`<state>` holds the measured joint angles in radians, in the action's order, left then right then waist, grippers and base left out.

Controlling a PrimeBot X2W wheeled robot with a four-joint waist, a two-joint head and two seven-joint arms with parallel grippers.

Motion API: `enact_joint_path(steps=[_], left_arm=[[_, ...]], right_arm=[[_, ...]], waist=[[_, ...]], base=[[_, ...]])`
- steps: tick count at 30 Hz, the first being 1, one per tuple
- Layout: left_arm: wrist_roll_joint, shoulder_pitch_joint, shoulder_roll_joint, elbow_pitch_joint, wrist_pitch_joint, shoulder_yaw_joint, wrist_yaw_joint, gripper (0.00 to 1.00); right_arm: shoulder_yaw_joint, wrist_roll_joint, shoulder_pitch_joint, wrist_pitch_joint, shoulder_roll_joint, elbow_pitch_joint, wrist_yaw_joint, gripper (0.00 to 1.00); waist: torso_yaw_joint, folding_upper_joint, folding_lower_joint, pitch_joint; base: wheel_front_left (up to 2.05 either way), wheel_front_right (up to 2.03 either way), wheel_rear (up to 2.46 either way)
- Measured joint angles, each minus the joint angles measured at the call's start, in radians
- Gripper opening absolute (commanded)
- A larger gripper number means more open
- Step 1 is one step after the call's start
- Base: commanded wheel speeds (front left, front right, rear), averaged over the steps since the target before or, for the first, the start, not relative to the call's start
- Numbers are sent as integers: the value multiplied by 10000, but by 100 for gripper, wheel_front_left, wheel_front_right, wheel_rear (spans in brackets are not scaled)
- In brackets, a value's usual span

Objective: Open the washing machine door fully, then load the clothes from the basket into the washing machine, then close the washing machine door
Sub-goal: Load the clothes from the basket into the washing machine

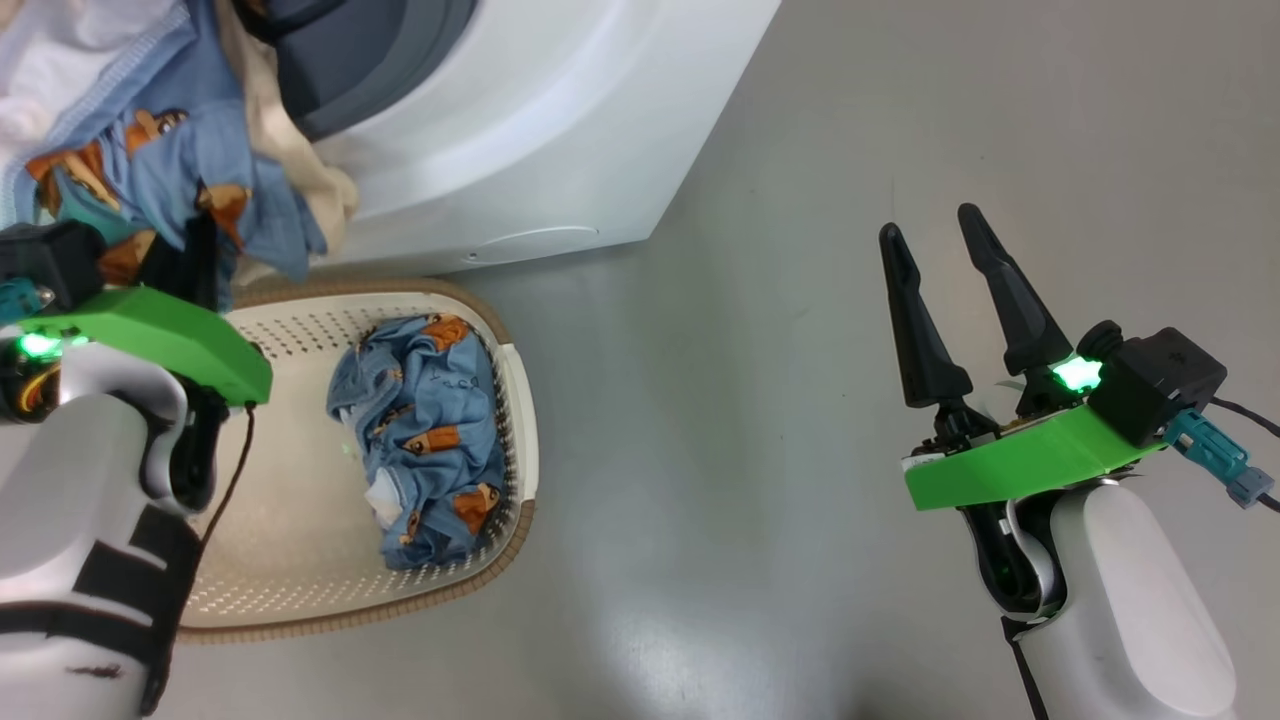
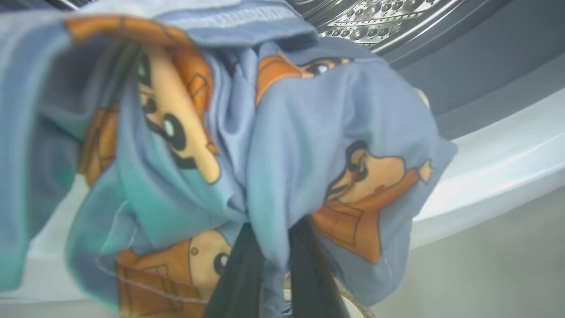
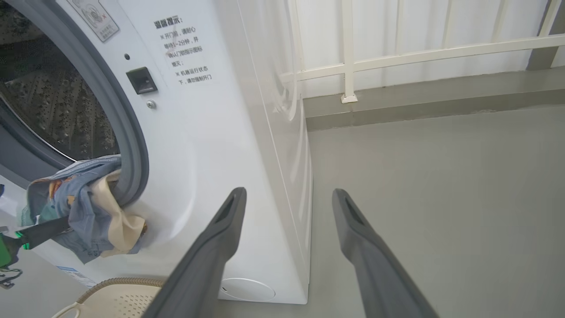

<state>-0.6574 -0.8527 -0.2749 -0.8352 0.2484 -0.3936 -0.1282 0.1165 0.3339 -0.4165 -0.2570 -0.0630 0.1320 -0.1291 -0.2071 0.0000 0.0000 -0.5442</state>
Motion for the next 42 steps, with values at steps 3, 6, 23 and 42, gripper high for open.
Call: enact_joint_path(steps=[3, 6, 23, 42], left_arm=[[17, 289, -196, 715, 27, 113, 0, 0], [40, 541, -380, 1467, 42, 322, 0, 0], [504, -1846, -1080, 2788, -1384, 522, 637, 0], [1244, -5906, -1682, -1333, -2266, 217, 431, 100]], right_arm=[[-4, 0, 1, 0, -4, 0, 0, 100], [-15, 2, 4, 0, -6, -6, 0, 100], [140, 13, 6, 0, 10, 36, 0, 100], [405, 464, -189, 0, 86, -211, 0, 100]], waist=[[43, 0, 0, 48], [68, 0, 0, 48], [-290, 0, 0, -459], [-1540, 0, 0, -1615]], base=[[0, 0, 0], [0, 0, 0], [0, 0, 0], [0, 0, 0]])
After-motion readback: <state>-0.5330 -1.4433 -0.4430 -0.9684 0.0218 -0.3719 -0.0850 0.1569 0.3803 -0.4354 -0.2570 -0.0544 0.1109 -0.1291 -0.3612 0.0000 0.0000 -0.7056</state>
